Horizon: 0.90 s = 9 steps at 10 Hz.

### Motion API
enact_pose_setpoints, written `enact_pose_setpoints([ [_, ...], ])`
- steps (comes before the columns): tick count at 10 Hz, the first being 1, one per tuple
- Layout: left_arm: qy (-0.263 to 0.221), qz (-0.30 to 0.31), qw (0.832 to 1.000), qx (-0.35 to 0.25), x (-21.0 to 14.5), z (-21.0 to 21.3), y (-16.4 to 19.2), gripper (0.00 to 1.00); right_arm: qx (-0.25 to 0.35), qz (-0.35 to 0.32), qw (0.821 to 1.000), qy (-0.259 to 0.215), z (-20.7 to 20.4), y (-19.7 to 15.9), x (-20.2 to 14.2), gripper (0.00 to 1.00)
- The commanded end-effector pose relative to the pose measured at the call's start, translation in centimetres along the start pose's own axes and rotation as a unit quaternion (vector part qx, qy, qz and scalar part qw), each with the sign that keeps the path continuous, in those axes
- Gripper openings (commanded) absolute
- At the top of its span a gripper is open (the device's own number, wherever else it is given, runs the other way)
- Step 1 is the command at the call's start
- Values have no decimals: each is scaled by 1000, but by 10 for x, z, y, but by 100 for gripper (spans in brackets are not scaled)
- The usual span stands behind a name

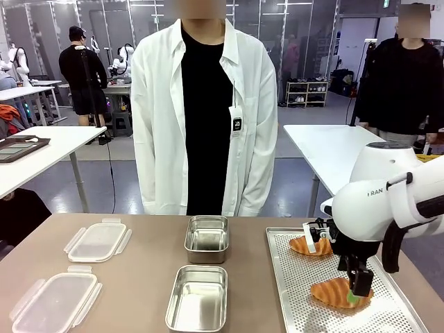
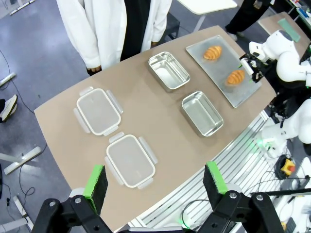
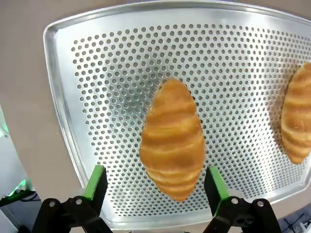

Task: Place the bread into the airtight container.
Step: Pick up a Butter Roll and place it into an empty Airtight Container.

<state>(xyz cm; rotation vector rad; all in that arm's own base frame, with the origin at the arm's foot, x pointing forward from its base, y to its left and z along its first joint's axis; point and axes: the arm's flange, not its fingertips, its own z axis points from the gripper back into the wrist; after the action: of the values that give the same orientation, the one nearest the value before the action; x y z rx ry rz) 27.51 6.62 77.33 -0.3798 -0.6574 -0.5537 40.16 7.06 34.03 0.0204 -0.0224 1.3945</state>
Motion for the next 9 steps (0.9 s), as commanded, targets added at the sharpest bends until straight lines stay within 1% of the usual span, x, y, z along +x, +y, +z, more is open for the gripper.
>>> enact_pose_setpoints([
  [1, 1, -10, 1000, -6, -1, 1, -1, 100, -10, 9, 1000, -4, -23, 8, -6, 100],
  [2, 1, -10, 1000, -6, -1, 1, -1, 100, -11, 10, 1000, -17, -27, 5, -6, 100],
  [6, 1, -10, 1000, -6, -1, 1, -1, 100, -6, 7, 1000, -2, -40, -1, -7, 100],
  [7, 1, -10, 1000, -6, -1, 1, -1, 100, -3, 2, 1000, -6, -43, -4, -8, 97],
  [8, 1, -10, 1000, -6, -1, 1, -1, 100, -5, 6, 1000, -2, -47, -5, -9, 85],
  [9, 1, -10, 1000, -6, -1, 1, -1, 100, -3, 1, 1000, -4, -50, -6, -9, 78],
])
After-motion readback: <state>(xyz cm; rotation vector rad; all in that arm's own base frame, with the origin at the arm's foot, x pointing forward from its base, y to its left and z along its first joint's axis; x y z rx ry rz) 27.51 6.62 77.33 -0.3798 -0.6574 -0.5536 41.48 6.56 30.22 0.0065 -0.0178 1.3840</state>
